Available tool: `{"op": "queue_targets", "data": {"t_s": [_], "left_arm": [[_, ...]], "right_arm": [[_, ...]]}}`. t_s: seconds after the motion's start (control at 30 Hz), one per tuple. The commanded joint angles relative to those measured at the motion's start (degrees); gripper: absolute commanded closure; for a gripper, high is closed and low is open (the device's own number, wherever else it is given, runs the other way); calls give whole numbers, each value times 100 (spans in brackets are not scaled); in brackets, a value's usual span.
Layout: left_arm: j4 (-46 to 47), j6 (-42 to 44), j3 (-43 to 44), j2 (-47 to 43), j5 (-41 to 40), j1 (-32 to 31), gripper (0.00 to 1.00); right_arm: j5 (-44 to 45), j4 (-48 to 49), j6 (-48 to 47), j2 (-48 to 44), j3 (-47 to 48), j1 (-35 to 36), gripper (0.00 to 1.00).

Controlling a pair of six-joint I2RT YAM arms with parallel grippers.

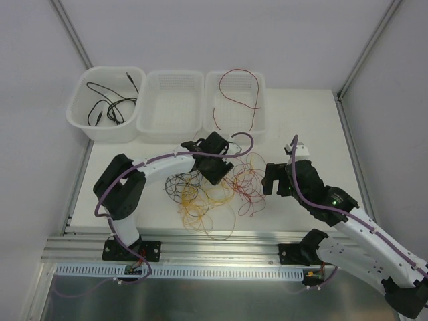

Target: Untangle the cables

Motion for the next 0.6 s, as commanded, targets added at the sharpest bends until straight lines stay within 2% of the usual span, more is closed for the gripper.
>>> {"op": "queue_targets", "data": {"t_s": [0.0, 0.27, 0.37, 0.5, 0.57], "left_arm": [[35, 162, -78, -303, 393, -76, 49], [44, 206, 36, -93, 95, -85, 50], [44, 206, 150, 39, 25, -85, 54], [35, 197, 176, 110, -45, -85, 66], [35, 180, 168, 101, -54, -85, 81]], "right_arm": [[67, -22, -61, -60, 20, -6, 2], [-3, -4, -26, -34, -41, -6, 2], [-3, -22, -26, -34, -41, 2, 2], [-21, -13, -9, -34, -50, 2, 2], [-108, 66, 44, -8, -120, -6, 2]]}}
